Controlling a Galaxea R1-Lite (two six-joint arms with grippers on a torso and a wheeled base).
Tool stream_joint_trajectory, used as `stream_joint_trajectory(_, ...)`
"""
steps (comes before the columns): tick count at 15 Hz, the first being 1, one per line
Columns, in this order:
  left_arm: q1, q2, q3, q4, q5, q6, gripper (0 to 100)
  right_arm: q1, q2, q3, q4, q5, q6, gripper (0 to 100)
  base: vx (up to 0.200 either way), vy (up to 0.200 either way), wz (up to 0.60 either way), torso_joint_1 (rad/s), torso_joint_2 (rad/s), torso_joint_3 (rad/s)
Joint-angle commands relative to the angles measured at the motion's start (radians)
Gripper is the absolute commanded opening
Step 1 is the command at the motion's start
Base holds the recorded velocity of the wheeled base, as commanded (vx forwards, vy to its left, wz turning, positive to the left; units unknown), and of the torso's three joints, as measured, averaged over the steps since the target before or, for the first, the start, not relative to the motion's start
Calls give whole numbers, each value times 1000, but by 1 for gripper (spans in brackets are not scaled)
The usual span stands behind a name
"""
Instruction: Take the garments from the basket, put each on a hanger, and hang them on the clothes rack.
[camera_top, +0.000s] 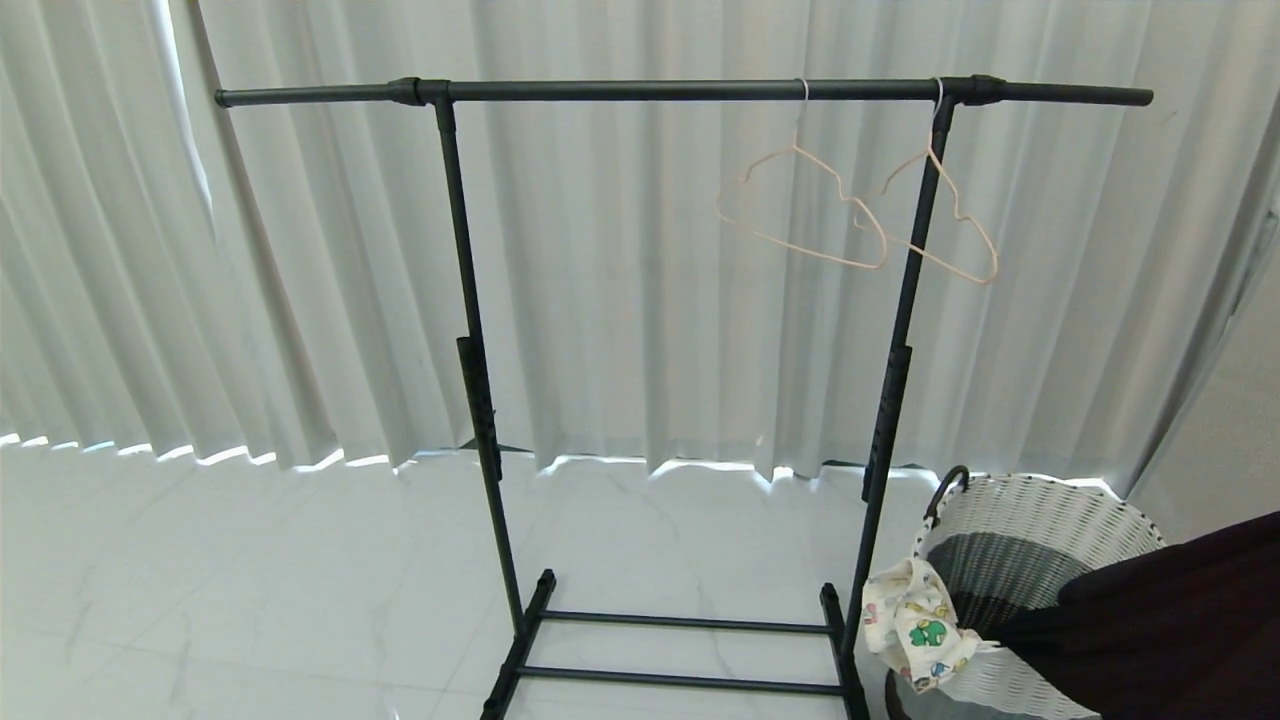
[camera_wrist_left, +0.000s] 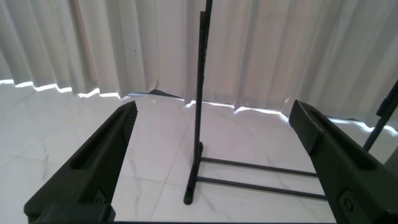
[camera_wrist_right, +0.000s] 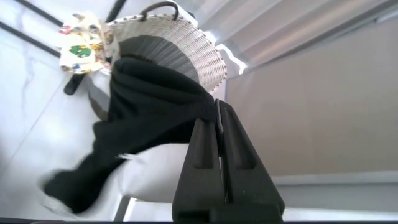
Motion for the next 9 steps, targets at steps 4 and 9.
stream_joint_trajectory(4,0,0,0,1,0,20,100,118,52,2,0,3,16,0,0,0,0,0,0,0)
stream_joint_trajectory(9,-1,0,0,-1,-3,11,100,347,160,-4,-2,3,120,0,0,0,0,0,0,0)
